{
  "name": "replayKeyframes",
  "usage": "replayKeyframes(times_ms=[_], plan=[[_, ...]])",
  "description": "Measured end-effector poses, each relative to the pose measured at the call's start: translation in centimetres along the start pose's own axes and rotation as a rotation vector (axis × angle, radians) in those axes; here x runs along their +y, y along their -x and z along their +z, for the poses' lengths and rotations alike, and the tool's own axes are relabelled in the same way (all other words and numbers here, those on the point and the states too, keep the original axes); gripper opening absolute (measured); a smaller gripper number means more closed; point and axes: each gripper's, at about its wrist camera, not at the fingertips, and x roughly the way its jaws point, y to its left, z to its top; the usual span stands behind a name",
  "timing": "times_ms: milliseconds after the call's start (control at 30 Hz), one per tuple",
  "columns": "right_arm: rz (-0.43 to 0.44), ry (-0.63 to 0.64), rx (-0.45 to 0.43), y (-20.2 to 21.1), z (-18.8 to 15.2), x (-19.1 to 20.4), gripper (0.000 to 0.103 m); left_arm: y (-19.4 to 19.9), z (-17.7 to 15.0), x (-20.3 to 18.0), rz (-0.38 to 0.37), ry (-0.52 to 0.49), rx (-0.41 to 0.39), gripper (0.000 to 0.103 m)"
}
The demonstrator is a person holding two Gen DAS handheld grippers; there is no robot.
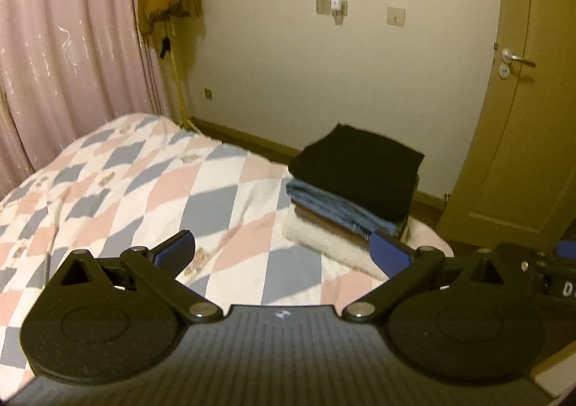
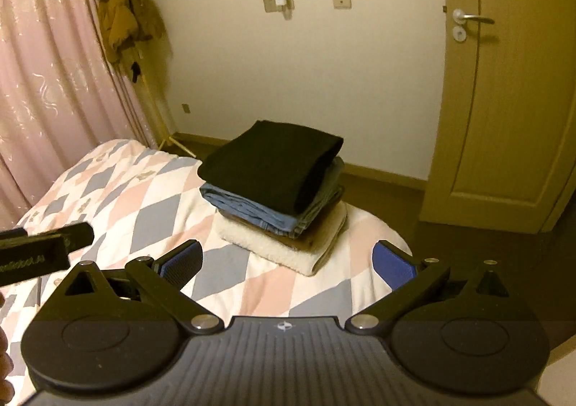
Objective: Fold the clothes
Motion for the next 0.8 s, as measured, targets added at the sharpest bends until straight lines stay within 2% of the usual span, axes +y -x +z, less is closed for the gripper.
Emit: replayKeyframes(times_ms=[433,800], plan=[[-0.039,0.000,0.089,-1.9,-1.7,1.8,0.103,-1.8,-1.9,0.6,0.023,-0.064,0.057,0.102],[-0.071,0.004,0.166,-5.4,-3.0,3.3,0.103,-5.3,-3.0,2.7,0.030,-0.061,0.138,0.102]])
